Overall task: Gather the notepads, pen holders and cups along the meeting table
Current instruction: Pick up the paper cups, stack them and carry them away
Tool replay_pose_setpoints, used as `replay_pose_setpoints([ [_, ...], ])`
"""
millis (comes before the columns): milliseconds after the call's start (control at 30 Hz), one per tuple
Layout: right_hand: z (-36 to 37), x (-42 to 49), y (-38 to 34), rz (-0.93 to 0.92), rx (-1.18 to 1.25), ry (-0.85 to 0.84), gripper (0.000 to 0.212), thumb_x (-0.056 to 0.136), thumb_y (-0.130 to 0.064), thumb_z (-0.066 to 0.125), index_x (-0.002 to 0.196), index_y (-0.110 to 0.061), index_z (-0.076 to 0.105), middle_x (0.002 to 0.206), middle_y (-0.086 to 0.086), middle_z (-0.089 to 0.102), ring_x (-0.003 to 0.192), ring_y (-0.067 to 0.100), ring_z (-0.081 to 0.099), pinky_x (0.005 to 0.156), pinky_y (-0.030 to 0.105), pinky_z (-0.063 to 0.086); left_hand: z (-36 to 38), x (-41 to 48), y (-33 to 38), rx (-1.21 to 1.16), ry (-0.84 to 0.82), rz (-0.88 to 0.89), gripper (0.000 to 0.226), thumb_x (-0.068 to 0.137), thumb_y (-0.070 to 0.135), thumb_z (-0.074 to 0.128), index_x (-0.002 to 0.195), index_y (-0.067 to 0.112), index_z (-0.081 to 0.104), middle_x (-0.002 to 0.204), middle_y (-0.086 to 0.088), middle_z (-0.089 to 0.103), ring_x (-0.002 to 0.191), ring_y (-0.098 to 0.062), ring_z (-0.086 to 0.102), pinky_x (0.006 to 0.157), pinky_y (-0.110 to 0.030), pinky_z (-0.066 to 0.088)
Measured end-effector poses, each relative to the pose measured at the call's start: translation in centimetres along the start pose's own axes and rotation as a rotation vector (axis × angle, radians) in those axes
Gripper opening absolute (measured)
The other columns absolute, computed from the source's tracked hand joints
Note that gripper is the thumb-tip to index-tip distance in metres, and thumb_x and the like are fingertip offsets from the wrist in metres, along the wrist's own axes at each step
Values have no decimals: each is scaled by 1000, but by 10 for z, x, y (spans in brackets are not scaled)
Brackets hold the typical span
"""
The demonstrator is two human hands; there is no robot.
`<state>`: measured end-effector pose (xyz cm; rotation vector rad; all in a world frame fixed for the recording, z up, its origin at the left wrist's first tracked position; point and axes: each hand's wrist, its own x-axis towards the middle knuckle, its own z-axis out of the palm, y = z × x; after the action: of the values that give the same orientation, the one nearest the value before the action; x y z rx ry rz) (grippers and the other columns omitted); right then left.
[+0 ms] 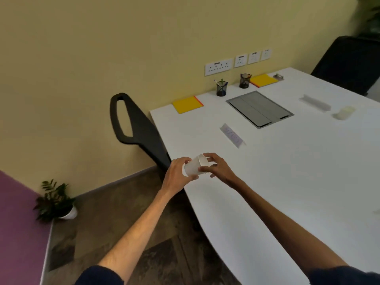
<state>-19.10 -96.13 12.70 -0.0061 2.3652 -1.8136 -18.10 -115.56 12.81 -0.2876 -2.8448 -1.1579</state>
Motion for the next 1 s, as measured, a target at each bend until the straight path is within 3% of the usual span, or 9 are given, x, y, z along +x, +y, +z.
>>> replay_pose_setpoints([
  [200, -53, 22, 22, 50, -23, 125, 57, 74, -31, 82, 125, -29, 57, 114, -6, 63, 86, 12, 64, 62, 22, 52, 50, 57, 18, -58, -144, 60, 62, 68, 41, 85, 119, 28, 52, 115, 9, 56, 106, -11, 51, 84, -30, 51],
  [300, -76, 29, 36, 82, -27, 222, 60, 71, -35, 84, 125, -27, 57, 115, -7, 64, 93, 11, 63, 70, 22, 49, 75, 86, 26, -86, -210, 105, 62, 73, 36, 83, 124, 27, 50, 121, 8, 55, 107, -11, 52, 85, -27, 51],
  [433, -108, 39, 52, 155, -62, 360, 64, 71, -37, 85, 127, -21, 57, 122, -4, 63, 108, 14, 61, 89, 34, 54, 116, 119, 41, -140, -314, 156, 59, 78, 29, 80, 128, 21, 50, 124, 4, 55, 111, -14, 53, 89, -30, 50],
  [667, -152, 74, 63, 288, -202, 548, 66, 70, -45, 84, 127, -26, 56, 123, -4, 64, 104, 16, 61, 92, 39, 54, 168, 180, 59, -197, -455, 204, 52, 89, 25, 70, 135, 18, 46, 133, 2, 52, 117, -17, 53, 95, -35, 50],
  [800, -159, 100, 69, 398, -297, 696, 73, 68, -48, 83, 131, -25, 52, 128, -4, 61, 115, 20, 58, 101, 46, 46, 193, 210, 51, -187, -545, 199, 46, 94, 26, 63, 136, 18, 45, 136, 0, 50, 115, -15, 54, 96, -32, 50],
  [1000, -166, 137, 88, 549, -291, 763, 78, 68, -46, 83, 134, -24, 48, 134, -3, 58, 122, 22, 55, 105, 48, 41, 218, 247, 28, -145, -637, 214, 52, 96, 24, 59, 143, 18, 39, 141, -1, 47, 126, -17, 48, 102, -32, 44],
])
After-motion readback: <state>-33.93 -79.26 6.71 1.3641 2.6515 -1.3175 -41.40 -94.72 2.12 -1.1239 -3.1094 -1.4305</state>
